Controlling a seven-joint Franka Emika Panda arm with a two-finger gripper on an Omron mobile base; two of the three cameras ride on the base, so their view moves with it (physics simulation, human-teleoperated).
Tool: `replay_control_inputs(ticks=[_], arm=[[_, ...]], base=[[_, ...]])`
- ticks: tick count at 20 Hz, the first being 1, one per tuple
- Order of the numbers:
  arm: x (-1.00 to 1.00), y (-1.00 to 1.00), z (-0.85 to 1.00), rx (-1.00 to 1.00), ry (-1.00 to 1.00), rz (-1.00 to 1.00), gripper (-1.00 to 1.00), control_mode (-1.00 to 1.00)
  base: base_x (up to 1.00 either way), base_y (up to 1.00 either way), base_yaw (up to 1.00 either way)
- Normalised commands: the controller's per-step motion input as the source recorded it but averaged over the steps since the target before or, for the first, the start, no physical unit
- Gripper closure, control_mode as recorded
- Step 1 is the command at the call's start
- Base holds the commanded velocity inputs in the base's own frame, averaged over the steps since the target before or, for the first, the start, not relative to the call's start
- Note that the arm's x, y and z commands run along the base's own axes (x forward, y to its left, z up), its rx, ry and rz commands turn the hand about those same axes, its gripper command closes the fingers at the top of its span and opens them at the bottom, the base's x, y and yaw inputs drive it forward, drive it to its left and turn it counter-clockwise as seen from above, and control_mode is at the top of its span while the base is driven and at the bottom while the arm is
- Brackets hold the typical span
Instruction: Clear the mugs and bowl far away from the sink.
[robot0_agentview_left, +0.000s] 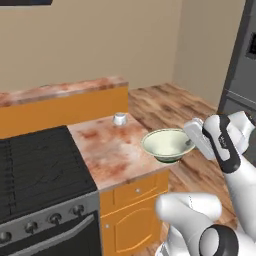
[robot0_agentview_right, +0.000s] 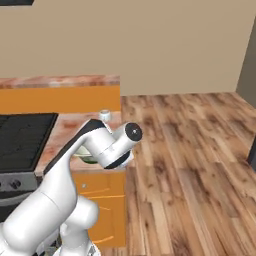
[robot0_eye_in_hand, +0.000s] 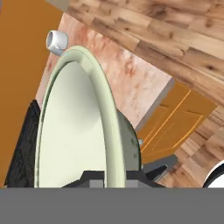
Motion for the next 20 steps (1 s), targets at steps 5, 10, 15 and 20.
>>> replay_control_inputs(ticks=[5,10,15,20], arm=[[0.0,0.0,0.0,0.0,0.0,0.0,1.0,1.0],[0.0,0.0,0.0,0.0,0.0,0.0,1.0,1.0],[0.0,0.0,0.0,0.0,0.0,0.0,1.0,1.0],[0.0,0.0,0.0,0.0,0.0,0.0,1.0,1.0]], base=[[0.31,0.81,-0.31],[0.01,0.47,0.05],[0.32,0.07,0.35],[0.57,0.0,0.4]])
